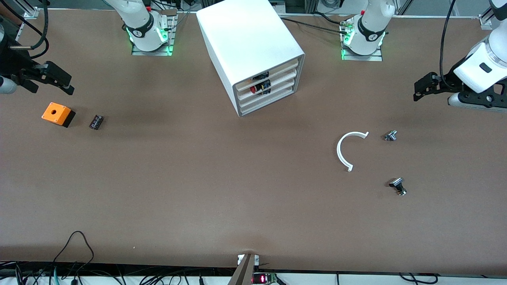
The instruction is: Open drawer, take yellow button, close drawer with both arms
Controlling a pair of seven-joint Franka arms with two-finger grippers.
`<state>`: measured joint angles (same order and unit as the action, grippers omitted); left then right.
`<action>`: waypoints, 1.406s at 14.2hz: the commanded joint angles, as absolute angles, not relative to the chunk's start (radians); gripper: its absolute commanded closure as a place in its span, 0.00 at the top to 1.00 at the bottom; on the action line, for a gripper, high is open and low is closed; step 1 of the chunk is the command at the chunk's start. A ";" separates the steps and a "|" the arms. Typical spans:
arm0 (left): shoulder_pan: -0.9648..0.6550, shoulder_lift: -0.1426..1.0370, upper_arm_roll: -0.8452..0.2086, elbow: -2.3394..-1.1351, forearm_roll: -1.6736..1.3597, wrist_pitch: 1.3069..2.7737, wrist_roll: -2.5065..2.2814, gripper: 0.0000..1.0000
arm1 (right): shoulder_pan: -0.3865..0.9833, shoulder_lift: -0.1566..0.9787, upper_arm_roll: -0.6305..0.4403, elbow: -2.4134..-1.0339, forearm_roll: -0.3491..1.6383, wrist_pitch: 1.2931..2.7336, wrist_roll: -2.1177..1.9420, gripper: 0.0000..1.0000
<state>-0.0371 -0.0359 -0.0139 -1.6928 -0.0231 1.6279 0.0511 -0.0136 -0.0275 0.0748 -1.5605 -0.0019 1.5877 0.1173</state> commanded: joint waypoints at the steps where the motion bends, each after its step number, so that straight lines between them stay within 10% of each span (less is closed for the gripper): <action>1: -0.040 -0.040 -0.014 -1.680 -0.028 1.609 0.067 0.99 | -0.026 -0.026 0.086 -1.535 -0.008 1.549 0.123 0.99; 20: -0.040 -0.026 -0.014 -1.667 -0.029 1.588 0.077 0.99 | -0.026 0.055 0.084 -1.534 0.002 1.543 0.104 0.99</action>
<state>-0.0381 -0.0331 -0.0149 -1.6899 -0.0231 1.6149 0.0512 -0.0161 0.0340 0.0751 -1.5469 -0.0057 1.5544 0.1173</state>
